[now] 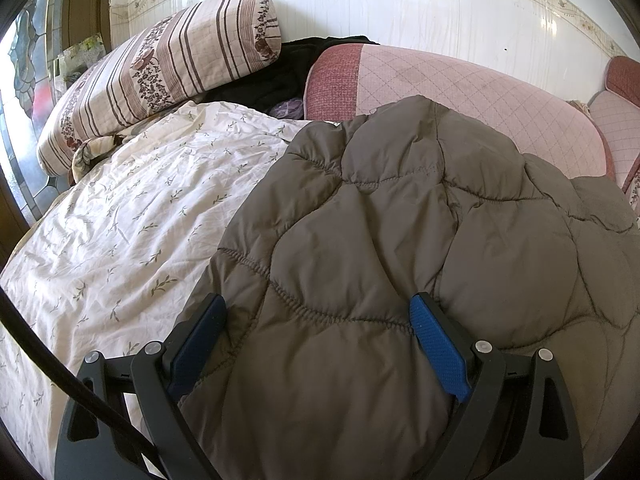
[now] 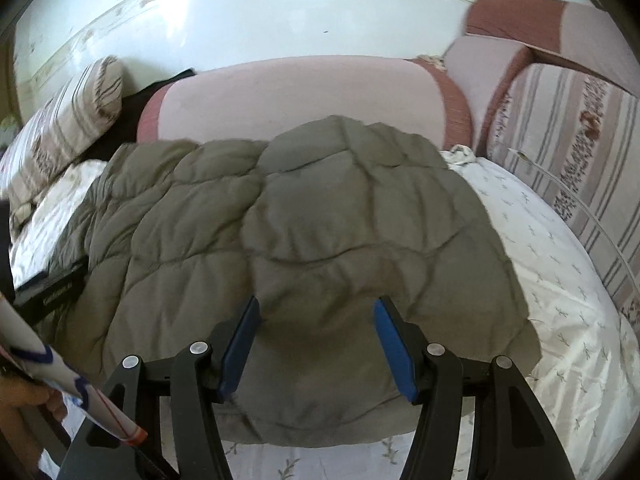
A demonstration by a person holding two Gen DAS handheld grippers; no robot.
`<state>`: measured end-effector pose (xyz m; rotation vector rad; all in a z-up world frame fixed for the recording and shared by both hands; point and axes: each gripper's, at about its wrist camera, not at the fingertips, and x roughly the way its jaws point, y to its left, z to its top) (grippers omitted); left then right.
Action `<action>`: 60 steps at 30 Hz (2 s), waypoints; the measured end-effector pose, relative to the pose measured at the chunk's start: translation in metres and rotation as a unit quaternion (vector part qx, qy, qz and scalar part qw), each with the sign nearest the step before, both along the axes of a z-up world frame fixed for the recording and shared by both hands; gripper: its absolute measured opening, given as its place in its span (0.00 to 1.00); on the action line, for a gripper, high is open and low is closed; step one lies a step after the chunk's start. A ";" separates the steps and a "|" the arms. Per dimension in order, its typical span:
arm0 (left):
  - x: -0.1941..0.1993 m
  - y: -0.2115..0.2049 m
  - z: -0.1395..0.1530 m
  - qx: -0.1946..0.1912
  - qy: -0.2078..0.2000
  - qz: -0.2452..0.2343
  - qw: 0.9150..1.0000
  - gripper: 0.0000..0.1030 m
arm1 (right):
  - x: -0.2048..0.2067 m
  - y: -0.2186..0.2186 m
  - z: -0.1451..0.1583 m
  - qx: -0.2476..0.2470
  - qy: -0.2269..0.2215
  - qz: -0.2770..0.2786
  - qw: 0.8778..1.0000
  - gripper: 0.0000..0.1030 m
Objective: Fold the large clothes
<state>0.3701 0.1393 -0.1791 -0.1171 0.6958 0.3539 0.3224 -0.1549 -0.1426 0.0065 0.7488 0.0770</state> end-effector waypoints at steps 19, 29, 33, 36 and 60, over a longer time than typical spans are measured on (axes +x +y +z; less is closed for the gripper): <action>-0.018 0.009 0.019 -0.024 0.002 0.008 1.000 0.90 | 0.002 -0.016 0.004 0.008 -0.002 -0.027 1.000 0.67; -0.021 0.046 -0.005 -0.094 0.061 0.002 0.994 0.90 | 0.019 -0.049 -0.019 0.040 0.063 -0.066 0.995 0.67; -0.033 0.079 0.004 -0.171 0.046 0.014 0.984 0.90 | 0.016 -0.055 -0.013 0.052 0.053 -0.063 0.995 0.67; -0.050 0.111 0.009 -0.205 0.032 0.037 0.977 0.90 | 0.009 -0.071 -0.002 0.057 0.032 -0.083 0.994 0.67; -0.067 0.119 -0.009 -0.282 0.078 0.023 0.956 0.90 | -0.029 -0.177 0.002 0.169 0.054 -0.180 0.968 0.80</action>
